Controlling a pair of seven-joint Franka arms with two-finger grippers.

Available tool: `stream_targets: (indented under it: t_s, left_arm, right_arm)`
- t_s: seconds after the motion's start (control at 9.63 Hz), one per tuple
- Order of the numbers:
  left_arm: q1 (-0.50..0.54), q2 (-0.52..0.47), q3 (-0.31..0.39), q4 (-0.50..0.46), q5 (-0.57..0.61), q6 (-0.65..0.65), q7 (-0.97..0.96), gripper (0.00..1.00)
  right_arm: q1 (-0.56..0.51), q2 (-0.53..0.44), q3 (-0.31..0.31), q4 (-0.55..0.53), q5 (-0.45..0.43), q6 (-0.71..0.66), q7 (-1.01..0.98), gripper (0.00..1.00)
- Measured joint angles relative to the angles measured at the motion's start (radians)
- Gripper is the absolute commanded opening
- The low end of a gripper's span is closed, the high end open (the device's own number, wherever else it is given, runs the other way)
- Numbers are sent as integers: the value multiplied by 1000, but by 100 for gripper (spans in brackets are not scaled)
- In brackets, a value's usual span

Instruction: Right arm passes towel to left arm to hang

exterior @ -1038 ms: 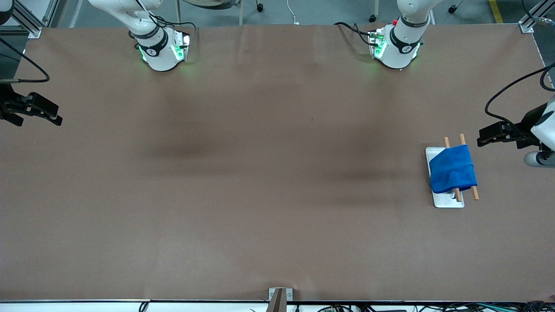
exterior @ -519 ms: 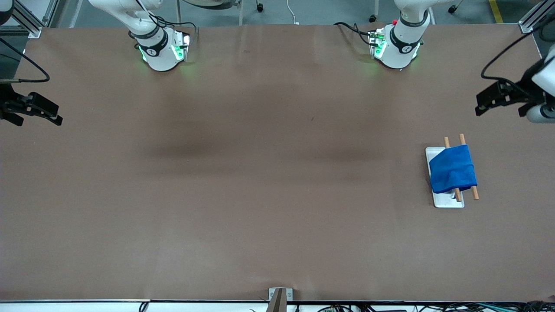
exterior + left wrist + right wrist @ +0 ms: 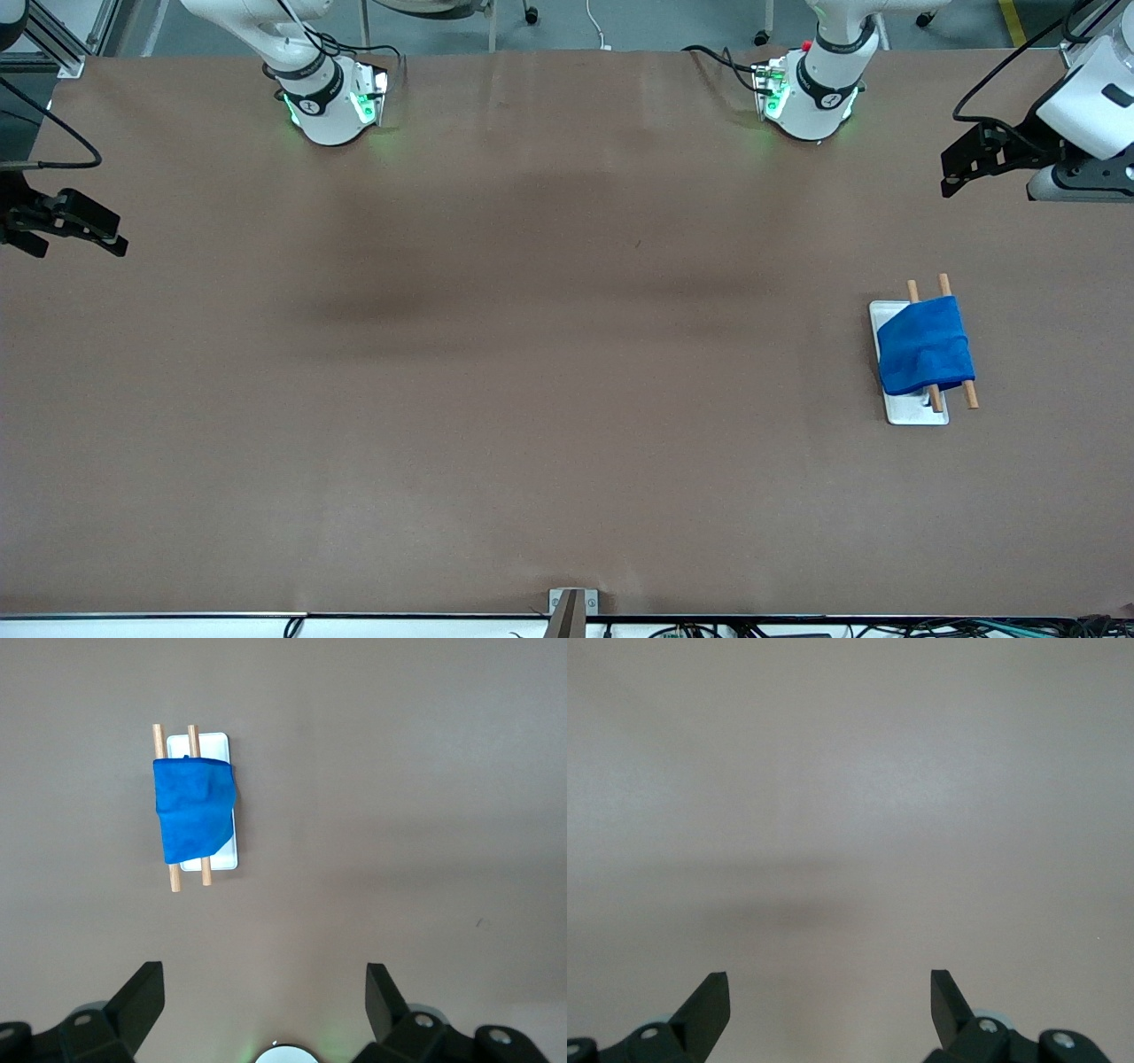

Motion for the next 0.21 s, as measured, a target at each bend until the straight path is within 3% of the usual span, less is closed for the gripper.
stream_targets:
  t_s: [0.21]
  left_arm:
    - [0, -7, 3, 2, 0, 0, 0, 100]
  right_arm:
    - [0, 0, 0, 0, 0, -4, 0, 100]
